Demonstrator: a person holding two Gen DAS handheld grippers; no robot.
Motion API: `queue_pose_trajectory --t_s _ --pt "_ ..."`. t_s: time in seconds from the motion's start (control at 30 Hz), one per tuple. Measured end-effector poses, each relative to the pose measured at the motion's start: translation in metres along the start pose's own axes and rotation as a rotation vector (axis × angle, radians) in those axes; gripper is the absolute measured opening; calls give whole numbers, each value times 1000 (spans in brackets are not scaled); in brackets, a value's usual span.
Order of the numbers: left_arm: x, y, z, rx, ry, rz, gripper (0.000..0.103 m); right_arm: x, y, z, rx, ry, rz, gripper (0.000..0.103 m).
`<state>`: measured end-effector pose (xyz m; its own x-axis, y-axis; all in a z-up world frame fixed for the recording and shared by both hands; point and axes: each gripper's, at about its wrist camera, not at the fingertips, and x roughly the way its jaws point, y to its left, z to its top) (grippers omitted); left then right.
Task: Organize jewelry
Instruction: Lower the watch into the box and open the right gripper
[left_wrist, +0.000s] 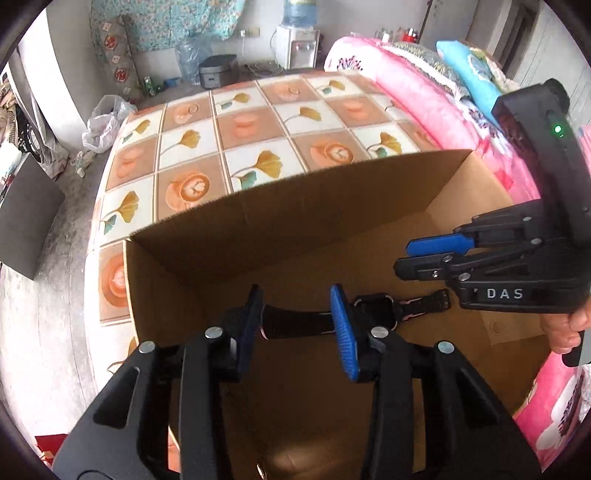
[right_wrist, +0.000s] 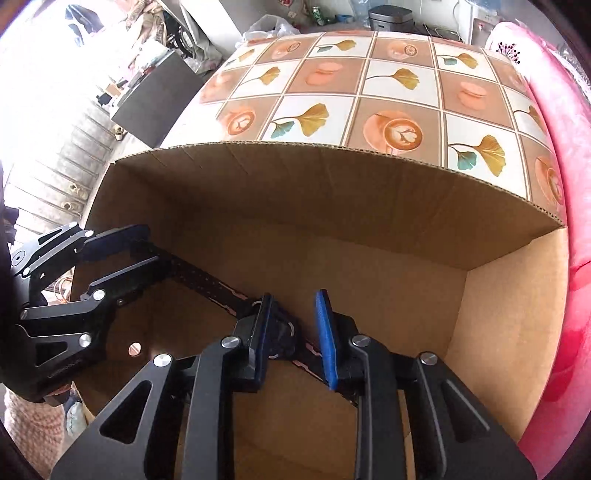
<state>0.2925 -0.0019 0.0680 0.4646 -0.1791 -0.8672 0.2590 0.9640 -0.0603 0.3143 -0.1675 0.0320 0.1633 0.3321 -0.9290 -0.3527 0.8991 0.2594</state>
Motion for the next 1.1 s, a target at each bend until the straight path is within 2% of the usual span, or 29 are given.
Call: queue_pose_trajectory --t_s 0.1,0.2,0.27,0.3,0.33,0.4,0.47,0.57,0.63,0.7,0.77,0.83,0.93,0.97,1.03,1.1 --pt "-33 1 -11 7 -116 27 48 -1 15 -6 -68 3 -12 24" --pt "-65 5 -30 -5 -216 49 59 8 39 -10 -170 60 -74 25" --pt "-81 9 -49 -24 -274 61 68 21 53 -12 -243 112 -124 33" --pt "-86 11 -57 -33 -287 67 69 29 57 -13 -272 140 -145 38" --pt "-90 13 -68 -49 -297 79 69 36 60 -12 -294 167 -173 38" --pt "-94 17 -86 -70 -310 96 69 51 65 -13 -328 212 -227 38" --pt "-96 20 -104 -95 -322 107 69 56 70 -9 -356 221 -231 40" --pt "-98 27 -124 -138 -327 99 69 57 76 0 -391 206 -324 40" --pt "-96 29 -131 -155 -325 89 69 59 76 9 -380 200 -345 40" --pt "-95 30 -135 -155 -331 89 69 53 76 15 -358 178 -332 40" --pt "-96 29 -139 -149 -339 85 69 47 84 14 -368 171 -282 40" --pt "-95 28 -142 -139 -348 80 71 49 95 3 -419 211 -245 42" --pt "-91 21 -142 -116 -347 78 72 66 102 -8 -496 273 -324 44" --pt "-89 18 -141 -109 -344 78 72 68 102 -6 -489 276 -321 44" --pt "-84 14 -141 -96 -336 76 72 69 97 3 -453 258 -343 44" --pt "-80 11 -141 -88 -329 78 72 64 94 13 -435 197 -417 44"
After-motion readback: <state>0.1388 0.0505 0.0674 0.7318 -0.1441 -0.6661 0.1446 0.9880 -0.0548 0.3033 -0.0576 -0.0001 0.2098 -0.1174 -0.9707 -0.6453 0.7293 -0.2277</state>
